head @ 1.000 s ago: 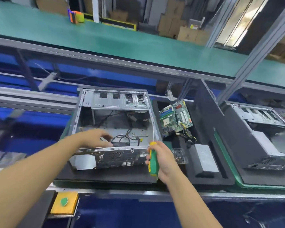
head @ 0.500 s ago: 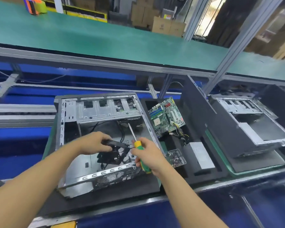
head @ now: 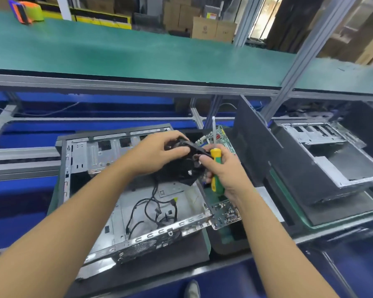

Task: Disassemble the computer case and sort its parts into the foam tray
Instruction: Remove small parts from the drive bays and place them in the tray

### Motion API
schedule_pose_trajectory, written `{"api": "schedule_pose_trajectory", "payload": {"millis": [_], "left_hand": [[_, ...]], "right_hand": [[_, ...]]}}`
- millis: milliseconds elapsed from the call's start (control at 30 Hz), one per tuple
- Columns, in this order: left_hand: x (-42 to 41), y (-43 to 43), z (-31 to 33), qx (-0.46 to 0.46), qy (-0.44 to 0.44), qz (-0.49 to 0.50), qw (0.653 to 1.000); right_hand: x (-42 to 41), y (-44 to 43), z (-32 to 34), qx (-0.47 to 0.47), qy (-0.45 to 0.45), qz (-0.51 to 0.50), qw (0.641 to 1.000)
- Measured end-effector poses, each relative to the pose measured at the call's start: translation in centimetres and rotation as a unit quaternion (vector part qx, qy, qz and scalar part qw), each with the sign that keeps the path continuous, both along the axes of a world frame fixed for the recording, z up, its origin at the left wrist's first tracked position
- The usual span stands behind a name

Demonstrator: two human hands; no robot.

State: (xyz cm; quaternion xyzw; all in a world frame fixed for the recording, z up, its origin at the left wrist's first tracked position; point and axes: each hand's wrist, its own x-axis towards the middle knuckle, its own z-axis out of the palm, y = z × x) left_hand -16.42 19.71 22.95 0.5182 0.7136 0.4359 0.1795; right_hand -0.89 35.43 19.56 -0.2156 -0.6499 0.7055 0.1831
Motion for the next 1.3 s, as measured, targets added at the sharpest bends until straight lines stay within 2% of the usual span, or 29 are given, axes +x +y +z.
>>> {"api": "schedule_pose_trajectory", "payload": {"millis": [167, 233, 300, 367, 433, 500, 533, 667, 767, 800, 933, 1033, 1100, 1200, 1300], "left_hand": [[1.9, 5.6, -2.2, 0.008, 0.03, 0.059, 0.998], [3.0, 8.1, -3.5, 0.008, 0.044, 0.092, 0.995], [4.0, 11.1, -4.9, -0.019, 0.051, 0.112, 0.992], [4.5, 14.2, -6.1, -0.07, 0.035, 0.109, 0.991], [4.7, 16.9, -7.1, -0.121, 0.016, 0.088, 0.989], [4.8, 18.9, -8.0, -0.151, 0.007, 0.066, 0.986], [4.9, 19.8, -8.5, -0.162, 0.006, 0.056, 0.985], [4.5, 21.4, -10.4, -0.215, -0.023, 0.024, 0.976], [3.7, 20.9, -11.6, -0.245, -0.049, 0.04, 0.967], [3.5, 20.6, -11.9, -0.266, -0.023, 0.057, 0.962], [3.7, 19.8, -12.8, -0.339, 0.205, 0.09, 0.914], [4.0, 19.5, -13.1, -0.337, 0.275, 0.105, 0.894], [4.0, 19.4, -13.3, -0.306, 0.275, 0.116, 0.904], [3.8, 19.2, -13.3, -0.242, 0.223, 0.14, 0.934], [3.5, 18.8, -13.6, -0.184, 0.161, 0.198, 0.949]], "right_hand": [[0.7, 6.1, -0.2, 0.028, -0.007, -0.033, 0.999], [1.0, 8.6, -0.3, 0.031, -0.038, -0.026, 0.998], [1.3, 11.2, -0.6, 0.09, -0.088, -0.018, 0.992], [1.6, 13.8, -1.2, 0.215, -0.149, 0.007, 0.965], [1.7, 16.2, -2.0, 0.338, -0.203, 0.073, 0.916], [1.8, 18.1, -3.2, 0.417, -0.23, 0.117, 0.871], [1.8, 18.9, -3.8, 0.434, -0.23, 0.116, 0.863], [1.4, 21.0, -6.8, 0.405, -0.231, 0.103, 0.879], [0.5, 21.4, -8.7, 0.403, -0.254, 0.105, 0.873], [0.3, 21.5, -9.3, 0.4, -0.26, 0.107, 0.872], [-1.0, 21.3, -11.6, 0.394, -0.298, 0.129, 0.86], [-2.0, 20.5, -13.2, 0.396, -0.332, 0.157, 0.842], [-2.4, 20.0, -14.1, 0.423, -0.354, 0.163, 0.818], [-2.8, 19.5, -14.9, 0.473, -0.371, 0.167, 0.781], [-3.6, 18.6, -15.7, 0.51, -0.396, 0.2, 0.737]]}}
